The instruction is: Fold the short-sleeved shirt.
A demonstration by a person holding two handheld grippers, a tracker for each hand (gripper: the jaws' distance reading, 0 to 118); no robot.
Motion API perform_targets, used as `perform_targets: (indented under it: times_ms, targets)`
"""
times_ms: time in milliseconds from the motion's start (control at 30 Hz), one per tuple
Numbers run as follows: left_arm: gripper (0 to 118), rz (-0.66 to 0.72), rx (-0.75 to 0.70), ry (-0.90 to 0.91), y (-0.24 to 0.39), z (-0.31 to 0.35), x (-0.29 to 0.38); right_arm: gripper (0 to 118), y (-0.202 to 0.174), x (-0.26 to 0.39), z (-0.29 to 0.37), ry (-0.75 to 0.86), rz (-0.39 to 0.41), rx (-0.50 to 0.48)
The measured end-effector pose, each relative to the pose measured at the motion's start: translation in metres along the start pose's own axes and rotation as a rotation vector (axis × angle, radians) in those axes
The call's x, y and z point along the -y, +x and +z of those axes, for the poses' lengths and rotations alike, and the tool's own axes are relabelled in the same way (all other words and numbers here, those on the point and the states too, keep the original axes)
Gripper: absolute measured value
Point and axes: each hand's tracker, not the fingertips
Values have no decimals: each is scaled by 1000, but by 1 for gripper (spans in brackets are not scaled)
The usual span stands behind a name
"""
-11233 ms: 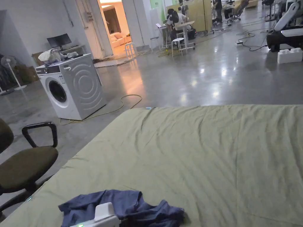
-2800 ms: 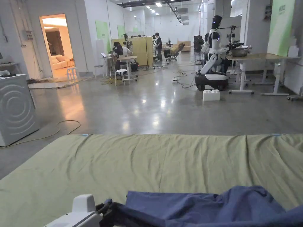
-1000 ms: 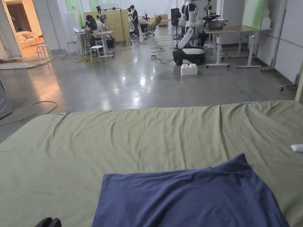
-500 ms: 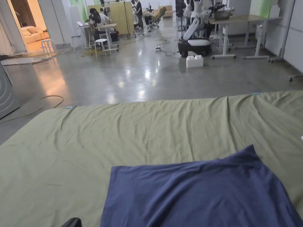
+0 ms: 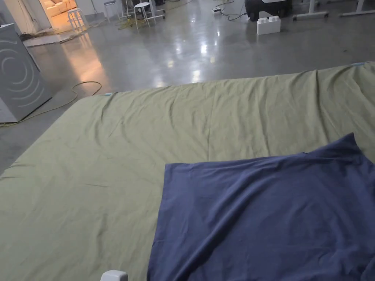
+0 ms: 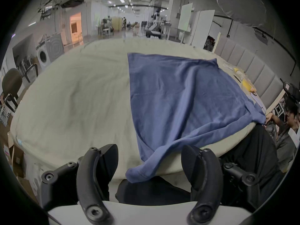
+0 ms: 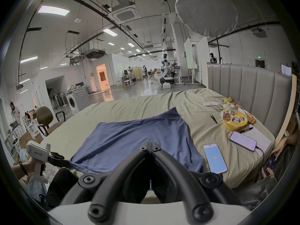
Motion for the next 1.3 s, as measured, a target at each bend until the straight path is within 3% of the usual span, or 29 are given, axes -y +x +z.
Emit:
perform_targets:
  times_ms: [67,100,167,200,400,467,533,567,633,667,733,867,900,967,1000,1200,1300]
  targets:
    - [78,-29,6,-22,5,-5,-5,0,3,1,0,-9,-10,6]
    - [70,-44,10,-28,7,-7,-7,0,3,2,0,-13,-16,7]
    - [25,-58,24,-51,8,-11,-14,0,4,4,0,-17,-23,14]
    - [17,-55,36,-63,8,-14,-15,0,5,4,0,-21,-24,18]
    - [8,-77,39,-133,21,-35,-17,0,12,10,1,-61,-24,74]
    - [8,-97,19,-160,24,-40,-19,0,21,13,-4,-133,-37,178]
    - [8,-168,-7,-185,31,-46,-17,3,34,22,-14,-192,-40,220]
    - [8,-200,-18,-191,35,-48,-18,15,52,36,-21,-222,-58,227]
    - [8,-230,-35,-198,39,-50,-18,67,71,51,-37,-338,-101,216]
    - [8,-235,-41,-200,41,-50,-18,70,77,58,-45,-389,-121,233]
    - [8,-227,-44,-195,40,-50,-17,67,91,73,-57,-428,-157,252]
    - [8,-205,-37,-187,42,-46,-17,64,104,93,-82,-504,-224,195]
    - [8,-200,-36,-187,43,-45,-18,56,105,95,-87,-507,-219,194]
    - [8,-192,-33,-185,45,-44,-17,15,103,96,-95,-507,-188,192]
    - [8,-190,-32,-183,40,-45,-17,4,102,96,-98,-503,-169,199]
    - [8,-170,-22,-144,37,-34,-13,4,104,88,-89,-439,-182,218]
    - [8,-78,-3,-76,32,-14,-13,4,110,82,-72,-368,-216,245]
